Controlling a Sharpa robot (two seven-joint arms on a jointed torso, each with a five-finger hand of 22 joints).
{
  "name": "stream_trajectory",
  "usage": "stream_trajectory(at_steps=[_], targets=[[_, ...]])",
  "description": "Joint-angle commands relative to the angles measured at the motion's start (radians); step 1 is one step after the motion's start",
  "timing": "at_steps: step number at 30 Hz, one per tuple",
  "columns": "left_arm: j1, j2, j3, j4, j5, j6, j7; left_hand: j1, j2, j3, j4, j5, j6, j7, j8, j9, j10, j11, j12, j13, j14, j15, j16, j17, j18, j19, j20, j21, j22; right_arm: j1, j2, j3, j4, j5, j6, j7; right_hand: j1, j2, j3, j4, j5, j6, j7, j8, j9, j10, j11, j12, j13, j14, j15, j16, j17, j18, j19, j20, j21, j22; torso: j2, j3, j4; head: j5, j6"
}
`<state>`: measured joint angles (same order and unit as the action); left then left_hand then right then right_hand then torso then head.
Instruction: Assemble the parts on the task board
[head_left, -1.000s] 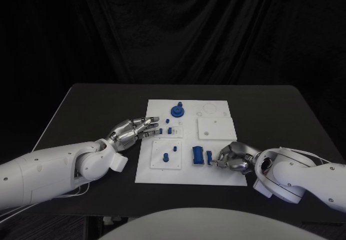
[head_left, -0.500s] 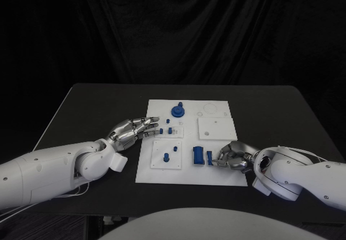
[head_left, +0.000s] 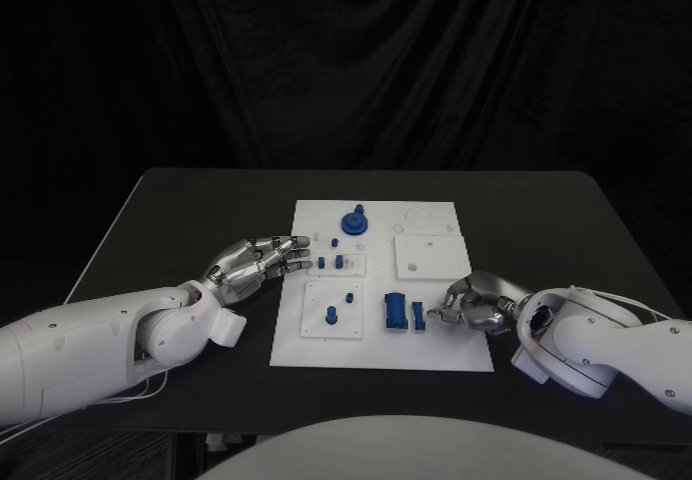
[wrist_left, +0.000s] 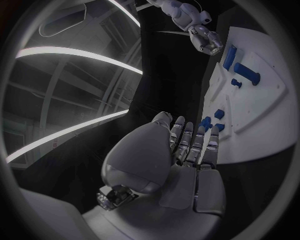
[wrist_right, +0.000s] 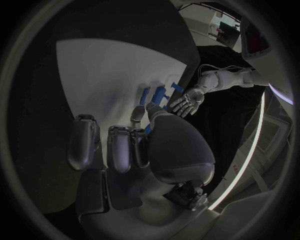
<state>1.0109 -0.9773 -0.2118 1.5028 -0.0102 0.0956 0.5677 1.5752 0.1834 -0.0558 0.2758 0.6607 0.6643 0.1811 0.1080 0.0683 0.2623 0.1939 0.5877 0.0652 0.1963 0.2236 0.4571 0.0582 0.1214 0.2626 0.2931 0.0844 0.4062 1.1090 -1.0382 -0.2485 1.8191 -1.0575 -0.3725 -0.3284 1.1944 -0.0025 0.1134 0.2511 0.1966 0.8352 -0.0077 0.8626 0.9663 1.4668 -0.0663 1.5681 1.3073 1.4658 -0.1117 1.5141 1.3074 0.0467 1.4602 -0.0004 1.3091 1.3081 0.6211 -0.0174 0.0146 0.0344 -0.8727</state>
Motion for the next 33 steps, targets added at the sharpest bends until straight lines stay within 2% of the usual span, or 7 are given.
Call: stream_trajectory(at_steps=[1,13,16,19,23,26,33], targets=[[0.004,-0.010,0.001,0.020,0.005,-0.079,0.081,0.002,-0.018,0.013,0.001,0.012,0.032,0.007,0.011,0.003,0.029,0.011,0.011,0.001,0.036,0.002,0.043,0.004,-0.011,0.028,0.000,0.013,0.020,0.029,-0.004,0.002,-0.004,-0.001,-0.152,0.101,0.026,0.009,0.019,0.004,0.105,-0.005,0.001,-0.032,-0.017,0.104,-0.001,0.003,0.264,0.074,-0.008,-0.020,0.144,0.020,-0.008,-0.004,-0.031,0.174,-0.008,0.0000,-0.0050,0.003,0.000],[0.010,0.013,0.001,0.004,0.004,-0.145,0.191,0.012,-0.057,0.072,0.008,0.088,0.097,-0.003,0.037,0.002,0.125,0.025,0.029,-0.002,0.134,-0.013,0.117,0.005,0.019,0.087,-0.009,0.037,0.061,0.065,0.025,0.001,-0.090,0.187,-0.267,0.394,0.154,-0.037,0.141,0.034,0.230,-0.073,0.053,-0.111,-0.070,-0.229,0.052,-0.199,-0.053,-0.127,0.048,-0.374,-0.258,0.103,-0.259,0.046,-0.571,0.000,-0.054,0.0054,-0.0148,-0.009,0.000],[0.009,0.037,0.001,-0.016,0.004,-0.146,0.201,0.003,-0.067,0.092,0.011,0.085,0.089,0.001,0.032,0.000,0.101,0.006,0.008,-0.002,0.062,-0.032,0.063,0.002,0.025,-0.020,-0.023,-0.009,-0.027,0.063,0.029,0.001,-0.115,0.299,-0.222,0.500,0.074,-0.011,0.149,0.036,0.181,-0.122,0.109,-0.201,-0.157,-0.648,0.111,-0.512,-0.416,-0.390,0.112,-0.695,-0.542,0.115,-0.436,0.094,-0.850,-0.112,-0.071,0.0069,-0.0216,0.000,0.000],[0.009,0.055,0.001,-0.033,0.004,-0.149,0.208,-0.023,-0.067,0.093,0.014,0.067,0.073,-0.002,0.024,-0.001,0.057,-0.022,-0.017,-0.003,-0.039,-0.058,-0.046,-0.008,0.030,-0.107,-0.044,-0.043,-0.117,0.055,0.035,0.000,-0.135,0.418,-0.163,0.590,-0.075,0.025,0.113,0.009,0.183,-0.210,0.195,-0.332,-0.272,-0.860,0.216,-0.735,-0.550,-0.675,0.227,-0.909,-0.643,0.066,-0.641,0.158,-1.029,-0.213,-0.087,0.0082,-0.0313,0.013,0.000],[0.008,0.073,0.001,-0.051,0.004,-0.160,0.218,-0.061,-0.068,0.083,0.015,0.050,-0.011,-0.024,-0.006,-0.007,-0.017,-0.057,-0.060,-0.004,-0.113,-0.091,-0.132,-0.016,0.035,-0.189,-0.073,-0.057,-0.212,0.039,0.047,0.000,-0.168,0.572,-0.077,0.716,-0.082,0.036,0.019,0.036,0.200,-0.278,0.177,-0.464,-0.451,-1.008,0.342,-0.989,-0.770,-0.879,0.347,-1.137,-0.853,0.039,-0.790,0.248,-1.249,-0.444,-0.108,0.0121,-0.0435,0.028,0.000],[0.008,0.082,0.001,-0.060,0.004,-0.164,0.222,-0.077,-0.066,0.073,0.015,0.041,-0.080,-0.041,-0.028,-0.012,-0.067,-0.076,-0.103,-0.008,-0.134,-0.105,-0.159,-0.019,0.042,-0.199,-0.081,-0.057,-0.222,0.030,0.057,0.000,-0.188,0.618,-0.034,0.771,-0.082,0.058,-0.037,0.042,0.179,-0.312,0.155,-0.512,-0.532,-1.064,0.352,-1.065,-0.868,-0.953,0.370,-1.209,-0.951,0.037,-0.884,0.272,-1.248,-0.566,-0.116,0.0153,-0.0460,0.031,0.000],[0.004,0.108,0.001,-0.090,0.004,-0.154,0.226,-0.111,-0.054,0.038,0.016,0.001,-0.215,-0.101,-0.063,-0.023,-0.173,-0.147,-0.195,-0.018,-0.169,-0.112,-0.236,-0.028,0.051,-0.212,-0.077,-0.058,-0.242,0.004,0.065,0.000,-0.222,0.663,0.050,0.842,-0.038,0.084,-0.186,0.040,0.102,-0.551,0.022,-0.657,-0.764,-1.340,0.284,-1.266,-1.127,-1.312,0.354,-1.408,-1.212,0.013,-1.399,0.296,-1.292,-1.177,-0.127,0.0243,-0.0435,0.029,0.000]])
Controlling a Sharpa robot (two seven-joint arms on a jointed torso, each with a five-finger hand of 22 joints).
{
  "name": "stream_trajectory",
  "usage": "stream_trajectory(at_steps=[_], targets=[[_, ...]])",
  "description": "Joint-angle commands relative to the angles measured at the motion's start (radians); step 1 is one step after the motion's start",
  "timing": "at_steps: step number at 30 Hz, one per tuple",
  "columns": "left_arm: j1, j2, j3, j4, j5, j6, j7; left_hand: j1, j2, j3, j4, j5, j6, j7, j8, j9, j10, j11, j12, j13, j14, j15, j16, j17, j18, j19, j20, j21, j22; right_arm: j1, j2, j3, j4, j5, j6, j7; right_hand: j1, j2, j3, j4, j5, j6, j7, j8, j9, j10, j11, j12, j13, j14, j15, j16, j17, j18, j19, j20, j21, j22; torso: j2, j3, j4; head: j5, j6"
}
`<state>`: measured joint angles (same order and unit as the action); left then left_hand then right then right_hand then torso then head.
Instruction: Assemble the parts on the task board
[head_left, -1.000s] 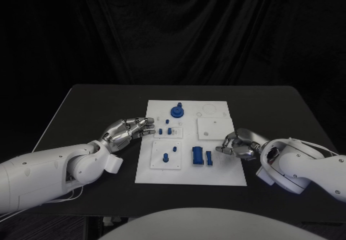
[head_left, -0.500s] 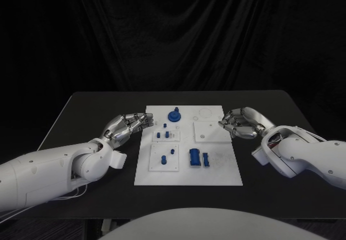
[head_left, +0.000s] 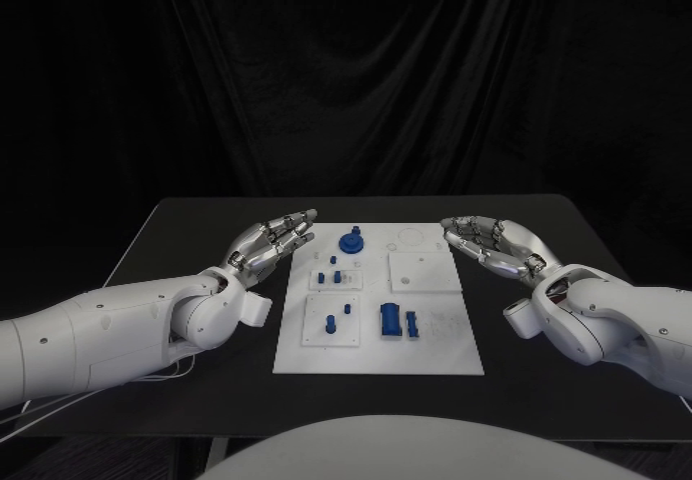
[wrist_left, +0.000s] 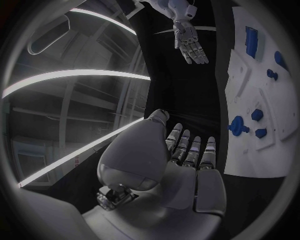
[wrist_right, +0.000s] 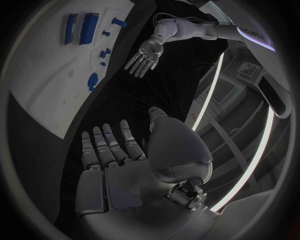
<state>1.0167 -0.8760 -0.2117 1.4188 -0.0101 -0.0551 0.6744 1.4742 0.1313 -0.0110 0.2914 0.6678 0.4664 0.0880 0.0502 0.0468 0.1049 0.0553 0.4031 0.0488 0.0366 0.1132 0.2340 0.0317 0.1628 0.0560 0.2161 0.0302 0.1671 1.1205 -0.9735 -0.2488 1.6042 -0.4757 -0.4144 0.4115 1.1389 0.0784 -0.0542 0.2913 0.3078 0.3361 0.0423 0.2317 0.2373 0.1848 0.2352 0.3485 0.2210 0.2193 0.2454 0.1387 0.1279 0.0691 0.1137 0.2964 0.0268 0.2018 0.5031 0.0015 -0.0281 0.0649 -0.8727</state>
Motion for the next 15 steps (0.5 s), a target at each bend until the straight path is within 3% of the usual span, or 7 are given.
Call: stream_trajectory(at_steps=[1,2,3,5,6,11,15], targets=[[-0.003,0.009,0.001,-0.010,0.004,-0.002,0.120,-0.010,-0.001,-0.009,0.000,-0.007,-0.021,-0.011,-0.006,-0.002,-0.020,-0.010,-0.013,-0.002,-0.011,-0.003,-0.019,-0.003,0.010,-0.006,0.000,-0.004,-0.005,-0.010,0.001,0.000,-0.010,0.084,0.099,0.106,0.028,0.005,-0.030,-0.001,-0.012,-0.060,-0.033,-0.027,-0.046,-0.074,-0.022,-0.055,-0.054,-0.082,-0.004,-0.037,-0.043,-0.008,-0.061,0.001,-0.011,-0.083,-0.010,0.0061,-0.0001,-0.003,0.000],[-0.003,0.012,0.001,-0.014,0.004,-0.001,0.120,-0.010,0.000,-0.010,0.000,-0.007,-0.023,-0.011,-0.006,-0.002,-0.022,-0.011,-0.014,-0.002,-0.012,-0.004,-0.022,-0.003,0.011,-0.006,0.000,-0.004,-0.007,-0.013,0.001,0.000,-0.012,0.086,0.106,0.110,0.038,0.010,-0.043,-0.001,-0.015,-0.070,-0.039,-0.027,-0.057,-0.087,-0.025,-0.057,-0.066,-0.095,-0.006,-0.038,-0.051,-0.006,-0.063,-0.001,-0.011,-0.088,-0.010,0.0069,0.0002,-0.004,0.000],[-0.001,0.009,0.000,-0.011,0.000,0.000,0.001,-0.443,-0.039,0.011,-0.088,-0.202,-0.151,-0.088,-0.050,-0.047,-0.105,-0.055,-0.128,-0.049,-0.037,-0.037,-0.083,-0.032,-0.049,-0.056,-0.065,-0.030,-0.054,-0.010,0.001,0.000,-0.009,0.030,0.032,0.035,-0.322,-0.078,0.054,-0.088,-0.100,-0.143,-0.042,-0.086,-0.105,-0.107,-0.087,-0.141,-0.106,-0.123,-0.077,-0.066,-0.128,-0.069,-0.114,-0.089,-0.027,-0.115,-0.005,0.0028,-0.0004,-0.002,0.000],[-0.001,0.009,0.001,-0.010,0.000,-0.004,0.000,-0.474,-0.041,0.011,-0.091,-0.217,-0.166,-0.088,-0.050,-0.047,-0.105,-0.055,-0.138,-0.049,-0.037,-0.040,-0.092,-0.032,-0.049,-0.056,-0.070,-0.030,-0.059,-0.010,0.002,0.002,-0.010,0.034,0.028,0.036,-0.336,-0.078,0.054,-0.092,-0.108,-0.153,-0.042,-0.091,-0.114,-0.185,-0.092,-0.149,-0.115,-0.133,-0.083,-0.068,-0.128,-0.069,-0.114,-0.095,-0.027,-0.123,-0.004,0.0027,-0.0002,-0.002,0.002],[-0.001,0.010,0.003,-0.009,0.000,-0.009,-0.001,-0.514,-0.044,0.011,-0.099,-0.234,-0.178,-0.088,-0.050,-0.047,-0.105,-0.055,-0.148,-0.049,-0.037,-0.113,-0.098,-0.032,-0.049,-0.056,-0.075,-0.030,-0.063,-0.011,0.005,0.005,-0.010,0.039,0.024,0.037,-0.367,-0.078,0.054,-0.100,-0.116,-0.161,-0.042,-0.097,-0.120,-0.185,-0.098,-0.157,-0.120,-0.139,-0.088,-0.139,-0.128,-0.069,-0.114,-0.102,-0.027,-0.127,-0.004,0.0027,0.0001,-0.003,0.005],[0.002,0.018,0.022,0.006,0.001,-0.074,-0.015,-0.701,-0.061,0.011,-0.137,-0.319,-0.234,-0.088,-0.050,-0.047,-0.105,-0.055,-0.198,-0.049,-0.037,-0.113,-0.124,-0.032,-0.067,-0.056,-0.101,-0.030,-0.083,-0.020,0.033,0.041,-0.014,0.104,-0.032,0.047,-0.516,-0.078,0.054,-0.136,-0.153,-0.195,-0.042,-0.123,-0.143,-0.185,-0.126,-0.194,-0.140,-0.219,-0.119,-0.139,-0.128,-0.069,-0.114,-0.140,-0.027,-0.202,0.002,0.0022,0.0035,-0.010,0.037],[0.006,0.028,0.047,0.025,0.002,-0.160,-0.034,-0.815,-0.131,0.011,-0.160,-0.370,-0.268,-0.088,-0.050,-0.047,-0.105,-0.055,-0.228,-0.049,-0.037,-0.113,-0.140,-0.032,-0.077,-0.056,-0.117,-0.030,-0.096,-0.031,0.070,0.089,-0.018,0.190,-0.107,0.062,-0.609,-0.078,0.054,-0.160,-0.176,-0.216,-0.042,-0.139,-0.157,-0.185,-0.141,-0.217,-0.221,-0.219,-0.140,-0.139,-0.128,-0.069,-0.114,-0.163,-0.027,-0.202,0.009,0.0015,0.0080,-0.020,0.080]])
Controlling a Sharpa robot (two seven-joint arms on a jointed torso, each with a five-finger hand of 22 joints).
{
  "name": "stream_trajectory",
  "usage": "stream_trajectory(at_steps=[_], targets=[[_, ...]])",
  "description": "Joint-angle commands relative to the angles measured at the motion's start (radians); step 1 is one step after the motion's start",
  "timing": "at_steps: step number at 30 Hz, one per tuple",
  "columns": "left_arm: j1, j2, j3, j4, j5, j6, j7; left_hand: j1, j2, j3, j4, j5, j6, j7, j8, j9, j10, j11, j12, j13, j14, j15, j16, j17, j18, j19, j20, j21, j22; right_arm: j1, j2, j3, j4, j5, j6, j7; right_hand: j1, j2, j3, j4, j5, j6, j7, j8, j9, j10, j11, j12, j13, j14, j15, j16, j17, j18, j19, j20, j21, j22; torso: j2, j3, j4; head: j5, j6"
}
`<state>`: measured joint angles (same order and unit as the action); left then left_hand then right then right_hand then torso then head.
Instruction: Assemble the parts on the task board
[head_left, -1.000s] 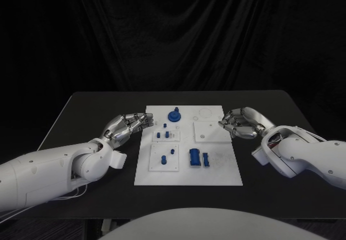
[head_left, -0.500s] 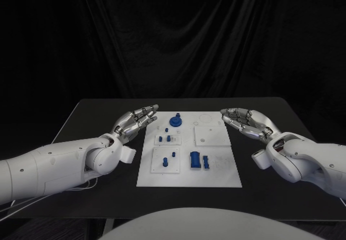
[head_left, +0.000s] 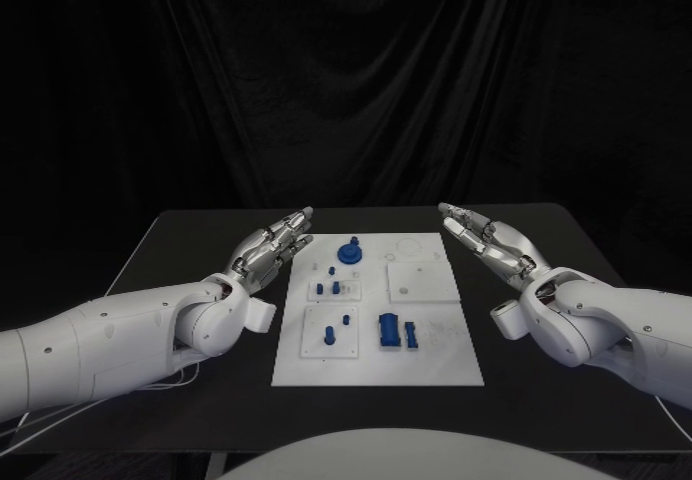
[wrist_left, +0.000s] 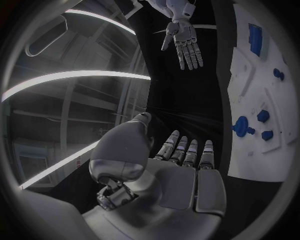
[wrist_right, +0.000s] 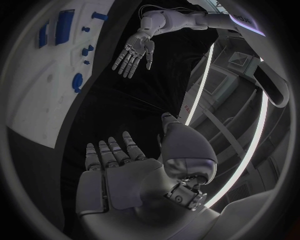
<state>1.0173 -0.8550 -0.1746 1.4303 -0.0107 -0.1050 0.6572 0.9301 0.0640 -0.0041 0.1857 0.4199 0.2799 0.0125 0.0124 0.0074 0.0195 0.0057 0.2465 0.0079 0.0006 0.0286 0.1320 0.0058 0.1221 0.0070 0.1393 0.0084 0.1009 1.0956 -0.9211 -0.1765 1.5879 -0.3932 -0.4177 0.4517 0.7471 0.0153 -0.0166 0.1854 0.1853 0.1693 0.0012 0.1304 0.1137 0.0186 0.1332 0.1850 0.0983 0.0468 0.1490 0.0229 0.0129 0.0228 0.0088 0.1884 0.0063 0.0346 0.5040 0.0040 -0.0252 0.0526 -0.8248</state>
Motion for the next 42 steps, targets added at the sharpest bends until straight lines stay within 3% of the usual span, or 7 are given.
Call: stream_trajectory(at_steps=[1,8,9,11,16,17,42], targets=[[0.007,0.010,0.018,0.020,0.003,-0.137,-0.023,-0.298,-0.064,0.004,-0.059,-0.135,-0.090,-0.013,-0.012,-0.007,-0.020,-0.006,-0.079,-0.008,-0.001,-0.029,-0.043,-0.006,-0.037,-0.007,-0.045,-0.008,-0.101,-0.010,0.029,0.032,-0.004,0.134,-0.127,0.026,-0.240,-0.015,0.017,-0.059,-0.059,-0.055,-0.001,-0.042,-0.037,-0.019,-0.042,-0.059,-0.098,-0.047,-0.048,-0.023,-0.013,-0.023,-0.009,-0.060,-0.006,-0.035,0.010,-0.0012,0.0065,-0.011,0.046],[0.018,0.037,0.083,0.070,0.006,-0.357,-0.070,-0.449,-0.064,0.004,-0.090,-0.203,-0.135,-0.013,-0.012,-0.007,-0.020,-0.006,-0.119,-0.008,-0.001,-0.029,-0.132,-0.006,-0.047,-0.007,-0.065,-0.008,-0.101,-0.034,0.105,0.130,-0.013,0.311,-0.280,0.055,-0.361,-0.015,0.017,-0.089,-0.089,-0.081,-0.001,-0.130,-0.114,-0.019,-0.061,-0.089,-0.098,-0.047,-0.070,-0.023,-0.013,-0.023,-0.009,-0.090,-0.006,-0.035,0.028,-0.0028,0.0173,-0.035,0.149],[0.019,0.041,0.093,0.077,0.007,-0.389,-0.077,-0.469,-0.064,0.004,-0.093,-0.212,-0.141,-0.013,-0.012,-0.007,-0.020,-0.006,-0.124,-0.008,-0.001,-0.029,-0.132,-0.006,-0.047,-0.007,-0.067,-0.008,-0.101,-0.037,0.113,0.140,-0.014,0.328,-0.295,0.058,-0.377,-0.015,0.017,-0.092,-0.094,-0.084,-0.001,-0.130,-0.114,-0.019,-0.133,-0.093,-0.098,-0.047,-0.072,-0.023,-0.013,-0.023,-0.009,-0.094,-0.006,-0.035,0.030,-0.0030,0.0186,-0.038,0.161],[0.022,0.049,0.111,0.091,0.008,-0.450,-0.091,-0.505,-0.064,0.004,-0.101,-0.228,-0.152,-0.013,-0.012,-0.007,-0.020,-0.006,-0.134,-0.008,-0.001,-0.029,-0.132,-0.006,-0.122,-0.007,-0.139,-0.008,-0.101,-0.040,0.125,0.156,-0.016,0.356,-0.320,0.062,-0.405,-0.015,0.017,-0.101,-0.100,-0.090,-0.001,-0.130,-0.114,-0.019,-0.133,-0.101,-0.098,-0.047,-0.078,-0.023,-0.013,-0.023,-0.009,-0.100,-0.006,-0.035,0.033,-0.0033,0.0207,-0.043,0.182],[0.028,0.064,0.148,0.119,0.009,-0.574,-0.117,-0.580,-0.064,0.004,-0.114,-0.262,-0.174,-0.013,-0.012,-0.007,-0.020,-0.006,-0.153,-0.008,-0.001,-0.029,-0.132,-0.006,-0.122,-0.007,-0.139,-0.008,-0.101,-0.045,0.141,0.176,-0.018,0.392,-0.351,0.068,-0.466,-0.015,0.017,-0.114,-0.185,-0.169,-0.001,-0.130,-0.114,-0.019,-0.133,-0.185,-0.098,-0.047,-0.149,-0.023,-0.013,-0.023,-0.009,-0.115,-0.006,-0.035,0.039,-0.0039,0.0243,-0.051,0.216],[0.030,0.067,0.156,0.125,0.010,-0.601,-0.123,-0.603,-0.064,0.004,-0.186,-0.272,-0.181,-0.013,-0.012,-0.007,-0.020,-0.006,-0.160,-0.008,-0.001,-0.029,-0.132,-0.006,-0.122,-0.007,-0.139,-0.008,-0.101,-0.046,0.141,0.177,-0.018,0.393,-0.352,0.068,-0.484,-0.015,0.017,-0.185,-0.185,-0.169,-0.001,-0.130,-0.114,-0.019,-0.133,-0.185,-0.098,-0.047,-0.149,-0.023,-0.013,-0.023,-0.009,-0.188,-0.006,-0.035,0.040,-0.0040,0.0248,-0.052,0.221],[0.033,0.075,0.175,0.140,0.011,-0.665,-0.137,-0.812,-0.064,0.004,-0.186,-0.420,-0.280,-0.013,-0.012,-0.007,-0.020,-0.006,-0.247,-0.008,-0.001,-0.029,-0.132,-0.006,-0.122,-0.007,-0.139,-0.008,-0.101,-0.046,0.141,0.177,-0.018,0.393,-0.352,0.068,-0.747,-0.015,0.017,-0.185,-0.185,-0.169,-0.001,-0.130,-0.114,-0.019,-0.133,-0.185,-0.098,-0.047,-0.149,-0.023,-0.013,-0.023,-0.009,-0.188,-0.006,-0.035,0.040,-0.0040,0.0252,-0.053,0.225]])
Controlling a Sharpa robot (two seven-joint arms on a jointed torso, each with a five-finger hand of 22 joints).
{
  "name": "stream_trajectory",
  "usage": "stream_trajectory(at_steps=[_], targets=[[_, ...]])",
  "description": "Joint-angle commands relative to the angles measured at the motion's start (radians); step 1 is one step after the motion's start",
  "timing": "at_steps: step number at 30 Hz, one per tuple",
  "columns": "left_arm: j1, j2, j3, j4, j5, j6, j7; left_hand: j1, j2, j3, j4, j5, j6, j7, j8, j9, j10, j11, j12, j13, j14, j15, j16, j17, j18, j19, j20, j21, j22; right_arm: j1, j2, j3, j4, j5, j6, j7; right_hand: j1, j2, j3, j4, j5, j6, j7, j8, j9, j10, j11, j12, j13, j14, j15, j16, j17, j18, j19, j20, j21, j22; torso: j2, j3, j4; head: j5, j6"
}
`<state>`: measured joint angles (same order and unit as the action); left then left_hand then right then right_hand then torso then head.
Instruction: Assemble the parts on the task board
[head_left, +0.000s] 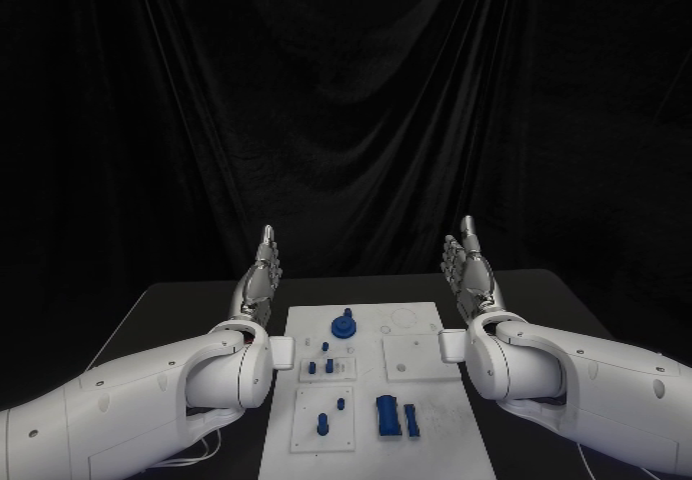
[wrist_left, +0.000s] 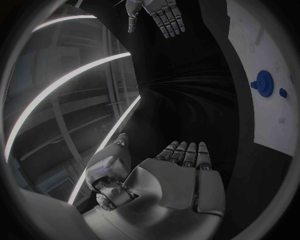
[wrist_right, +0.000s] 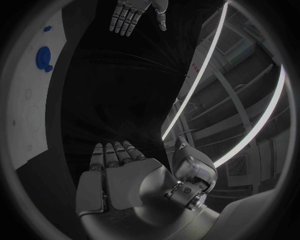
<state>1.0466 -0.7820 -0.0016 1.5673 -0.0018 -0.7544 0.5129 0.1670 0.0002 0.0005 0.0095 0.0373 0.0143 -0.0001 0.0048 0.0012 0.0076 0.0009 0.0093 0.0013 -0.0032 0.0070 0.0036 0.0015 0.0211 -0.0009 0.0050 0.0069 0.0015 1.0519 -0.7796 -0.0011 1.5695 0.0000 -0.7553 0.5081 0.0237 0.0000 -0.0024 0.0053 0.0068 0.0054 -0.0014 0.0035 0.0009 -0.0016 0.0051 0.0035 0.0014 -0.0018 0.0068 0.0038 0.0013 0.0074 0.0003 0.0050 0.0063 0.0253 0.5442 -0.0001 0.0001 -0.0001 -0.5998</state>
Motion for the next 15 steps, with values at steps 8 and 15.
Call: stream_trajectory(at_steps=[8,15], targets=[[0.003,0.002,0.002,0.003,0.002,-0.016,0.007,-0.167,0.000,-0.001,-0.010,-0.037,-0.014,0.000,-0.005,-0.001,-0.008,-0.001,-0.009,-0.001,0.003,-0.007,-0.004,-0.001,-0.021,0.001,-0.005,-0.007,-0.002,-0.002,0.000,0.001,0.000,0.000,-0.015,0.012,-0.024,0.000,0.002,-0.005,-0.007,-0.005,0.001,-0.004,-0.001,0.002,-0.005,-0.004,-0.001,0.002,-0.007,-0.004,-0.001,-0.007,0.000,-0.005,-0.006,-0.025,0.000,0.0001,-0.0001,0.000,0.000],[0.003,0.002,0.002,0.003,0.002,-0.016,0.007,-0.167,0.000,-0.001,-0.010,-0.037,-0.014,0.000,-0.005,-0.001,-0.008,-0.001,-0.009,-0.001,0.003,-0.007,-0.004,-0.001,-0.021,0.001,-0.005,-0.007,-0.002,-0.002,0.000,0.001,0.000,0.000,-0.015,0.012,-0.024,0.000,0.002,-0.005,-0.007,-0.005,0.001,-0.004,-0.001,0.002,-0.005,-0.004,-0.001,0.002,-0.007,-0.004,-0.001,-0.007,0.000,-0.005,-0.006,-0.025,0.000,0.0001,-0.0001,0.000,0.000]])
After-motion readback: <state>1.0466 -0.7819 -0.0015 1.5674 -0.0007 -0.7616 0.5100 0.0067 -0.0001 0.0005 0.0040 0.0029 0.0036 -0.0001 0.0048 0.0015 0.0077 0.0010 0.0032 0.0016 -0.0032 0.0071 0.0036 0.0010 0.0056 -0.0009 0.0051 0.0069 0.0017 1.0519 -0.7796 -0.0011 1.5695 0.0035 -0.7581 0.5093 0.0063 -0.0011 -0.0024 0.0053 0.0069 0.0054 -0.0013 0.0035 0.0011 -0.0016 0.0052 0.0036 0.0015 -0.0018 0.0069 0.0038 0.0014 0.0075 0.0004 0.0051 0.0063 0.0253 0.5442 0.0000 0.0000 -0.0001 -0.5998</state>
